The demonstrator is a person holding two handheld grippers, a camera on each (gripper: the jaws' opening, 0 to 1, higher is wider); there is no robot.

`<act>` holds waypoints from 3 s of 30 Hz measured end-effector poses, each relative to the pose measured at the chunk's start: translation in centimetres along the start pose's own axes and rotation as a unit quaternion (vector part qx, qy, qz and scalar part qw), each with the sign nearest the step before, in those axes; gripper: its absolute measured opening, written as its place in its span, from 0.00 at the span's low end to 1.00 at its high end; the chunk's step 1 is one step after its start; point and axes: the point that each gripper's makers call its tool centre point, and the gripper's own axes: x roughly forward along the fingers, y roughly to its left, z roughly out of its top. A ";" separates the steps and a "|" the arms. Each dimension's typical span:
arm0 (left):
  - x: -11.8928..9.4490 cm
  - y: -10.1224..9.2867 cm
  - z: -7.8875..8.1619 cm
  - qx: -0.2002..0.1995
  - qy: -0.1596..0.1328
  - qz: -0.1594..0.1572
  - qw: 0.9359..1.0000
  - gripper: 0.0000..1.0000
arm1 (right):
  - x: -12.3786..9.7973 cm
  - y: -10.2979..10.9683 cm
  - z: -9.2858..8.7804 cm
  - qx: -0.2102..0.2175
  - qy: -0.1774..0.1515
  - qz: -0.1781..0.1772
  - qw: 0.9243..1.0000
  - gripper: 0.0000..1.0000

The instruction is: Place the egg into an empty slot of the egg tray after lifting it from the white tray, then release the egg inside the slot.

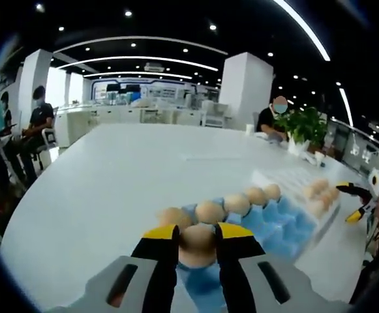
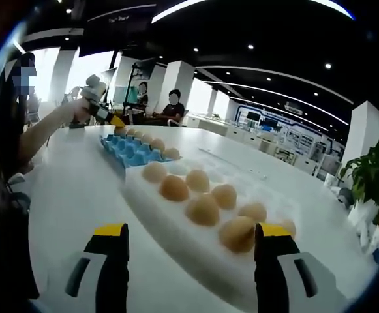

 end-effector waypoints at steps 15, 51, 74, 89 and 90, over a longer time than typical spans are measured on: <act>-0.1 0.0 0.6 -0.004 -0.026 -0.017 1.000 0.08 | -0.2 0.0 0.2 -0.001 -0.001 -0.004 1.000 0.83; 0.6 -9.8 0.4 0.079 -0.034 -0.114 0.990 0.43 | 0.0 -0.2 -0.3 -0.001 0.002 -0.004 1.000 0.84; 2.0 -17.1 0.2 0.132 -0.023 -0.189 0.973 0.48 | -0.2 -0.4 -0.5 0.005 -0.004 -0.008 1.000 0.84; 2.9 -20.6 -0.6 0.143 -0.012 -0.227 0.963 0.49 | -0.1 0.0 -0.6 0.004 -0.003 -0.006 1.000 0.84; 3.0 -20.7 -0.6 0.144 -0.010 -0.230 0.962 0.49 | -0.1 0.0 -0.6 0.004 -0.003 -0.007 1.000 0.84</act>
